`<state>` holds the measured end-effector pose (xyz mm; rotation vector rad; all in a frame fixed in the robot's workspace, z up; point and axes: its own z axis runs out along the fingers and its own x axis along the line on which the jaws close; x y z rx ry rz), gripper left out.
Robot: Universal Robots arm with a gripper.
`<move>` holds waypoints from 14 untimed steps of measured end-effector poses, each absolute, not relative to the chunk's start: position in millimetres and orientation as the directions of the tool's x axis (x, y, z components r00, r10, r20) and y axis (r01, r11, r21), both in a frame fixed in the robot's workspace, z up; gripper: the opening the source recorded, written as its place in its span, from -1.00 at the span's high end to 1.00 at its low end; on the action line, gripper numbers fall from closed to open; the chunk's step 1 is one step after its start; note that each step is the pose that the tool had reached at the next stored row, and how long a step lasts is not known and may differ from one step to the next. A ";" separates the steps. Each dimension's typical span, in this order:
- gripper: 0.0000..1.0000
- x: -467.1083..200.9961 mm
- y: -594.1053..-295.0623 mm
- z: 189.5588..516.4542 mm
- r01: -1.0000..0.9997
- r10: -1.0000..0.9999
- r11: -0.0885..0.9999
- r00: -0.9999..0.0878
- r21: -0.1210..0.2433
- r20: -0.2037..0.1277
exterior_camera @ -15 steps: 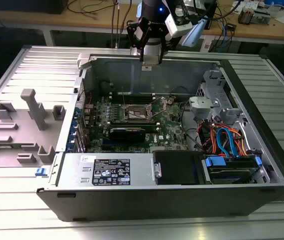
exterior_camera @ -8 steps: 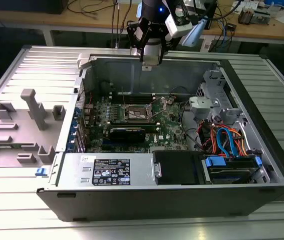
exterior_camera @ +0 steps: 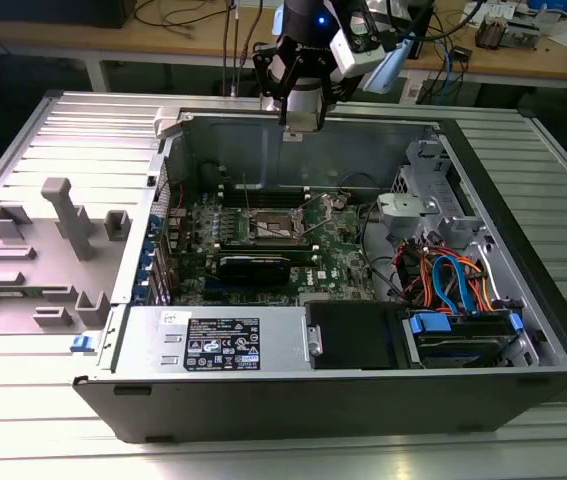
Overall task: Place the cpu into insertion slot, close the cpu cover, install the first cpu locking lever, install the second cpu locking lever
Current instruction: 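Place the cpu into insertion slot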
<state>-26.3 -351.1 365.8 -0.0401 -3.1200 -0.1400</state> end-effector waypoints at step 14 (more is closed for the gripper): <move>-0.08 -26.3 -357.2 365.2 0.031 0.029 0.996 -0.999 0.088 0.019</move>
